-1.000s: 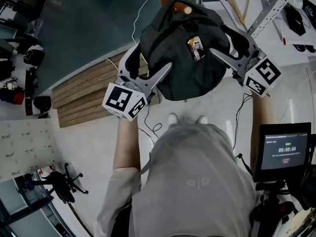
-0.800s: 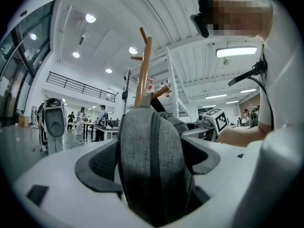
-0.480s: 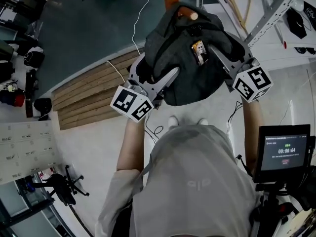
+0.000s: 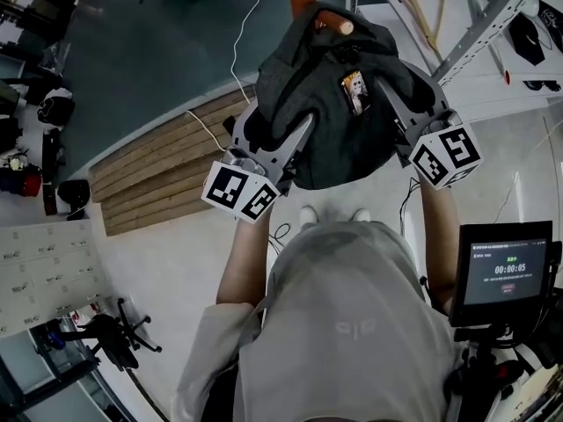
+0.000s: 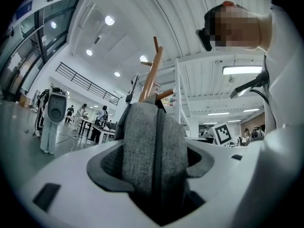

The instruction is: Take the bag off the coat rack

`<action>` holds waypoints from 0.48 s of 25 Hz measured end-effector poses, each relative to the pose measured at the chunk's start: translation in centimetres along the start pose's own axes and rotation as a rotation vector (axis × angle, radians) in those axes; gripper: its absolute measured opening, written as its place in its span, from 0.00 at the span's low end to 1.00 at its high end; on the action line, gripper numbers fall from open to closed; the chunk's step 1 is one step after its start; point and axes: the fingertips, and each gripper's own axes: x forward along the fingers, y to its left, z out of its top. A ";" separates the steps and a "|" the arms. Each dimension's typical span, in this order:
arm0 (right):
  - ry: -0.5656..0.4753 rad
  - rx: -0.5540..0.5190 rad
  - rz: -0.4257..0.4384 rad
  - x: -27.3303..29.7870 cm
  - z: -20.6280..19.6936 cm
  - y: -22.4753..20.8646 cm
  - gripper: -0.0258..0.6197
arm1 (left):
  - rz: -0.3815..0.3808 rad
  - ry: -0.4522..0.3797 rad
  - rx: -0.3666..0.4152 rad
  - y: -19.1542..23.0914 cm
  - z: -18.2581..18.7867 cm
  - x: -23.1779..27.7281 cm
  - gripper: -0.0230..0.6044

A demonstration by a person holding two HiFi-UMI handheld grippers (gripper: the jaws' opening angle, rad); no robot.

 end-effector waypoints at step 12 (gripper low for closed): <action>-0.015 0.050 -0.029 -1.3 1.6 -0.8 0.25 | -0.043 0.012 -0.034 -1.5 0.7 1.4 0.39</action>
